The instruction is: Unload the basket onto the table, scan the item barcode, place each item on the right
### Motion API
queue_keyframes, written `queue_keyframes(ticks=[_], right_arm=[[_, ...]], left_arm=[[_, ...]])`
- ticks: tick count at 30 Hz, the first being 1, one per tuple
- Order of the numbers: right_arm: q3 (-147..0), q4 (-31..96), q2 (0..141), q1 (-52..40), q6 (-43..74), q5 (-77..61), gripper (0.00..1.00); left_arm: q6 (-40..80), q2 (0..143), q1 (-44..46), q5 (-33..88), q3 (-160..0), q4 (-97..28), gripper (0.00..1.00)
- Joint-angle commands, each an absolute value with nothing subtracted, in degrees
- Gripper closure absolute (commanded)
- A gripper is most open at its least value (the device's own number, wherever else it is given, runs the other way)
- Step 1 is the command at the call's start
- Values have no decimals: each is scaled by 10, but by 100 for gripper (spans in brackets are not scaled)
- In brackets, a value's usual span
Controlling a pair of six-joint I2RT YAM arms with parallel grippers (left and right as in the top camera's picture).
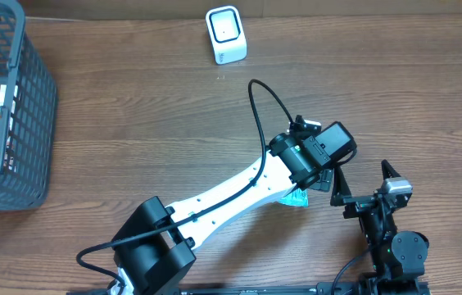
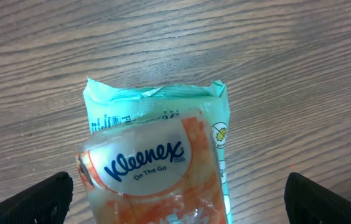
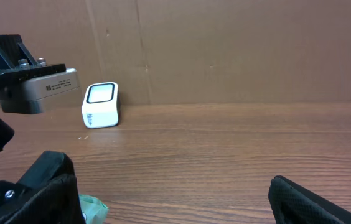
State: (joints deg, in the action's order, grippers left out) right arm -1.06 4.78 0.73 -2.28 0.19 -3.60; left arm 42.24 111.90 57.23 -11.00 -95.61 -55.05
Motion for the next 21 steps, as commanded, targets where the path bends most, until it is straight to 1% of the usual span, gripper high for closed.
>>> queue_keyframes(ticks=[1, 4, 9, 13, 16, 18, 21], right_arm=[[-4, 46, 2, -22, 0, -31, 0], [-4, 46, 2, -22, 0, -31, 0], [-4, 46, 2, -22, 0, -31, 0], [-4, 46, 2, -22, 0, -31, 0], [-4, 46, 2, -22, 0, -31, 0], [-4, 46, 2, -22, 0, -31, 0], [-4, 46, 2, -22, 0, -31, 0]], left_arm=[[394, 1104, 569, -118, -969, -554, 4], [394, 1104, 566, -120, -969, -553, 14], [394, 1105, 565, -120, -969, -556, 34], [394, 1105, 565, -120, -968, -557, 42], [394, 1105, 565, -123, -968, -558, 53], [394, 1105, 563, -126, -968, -561, 55], [394, 1105, 559, -126, -968, -563, 55]])
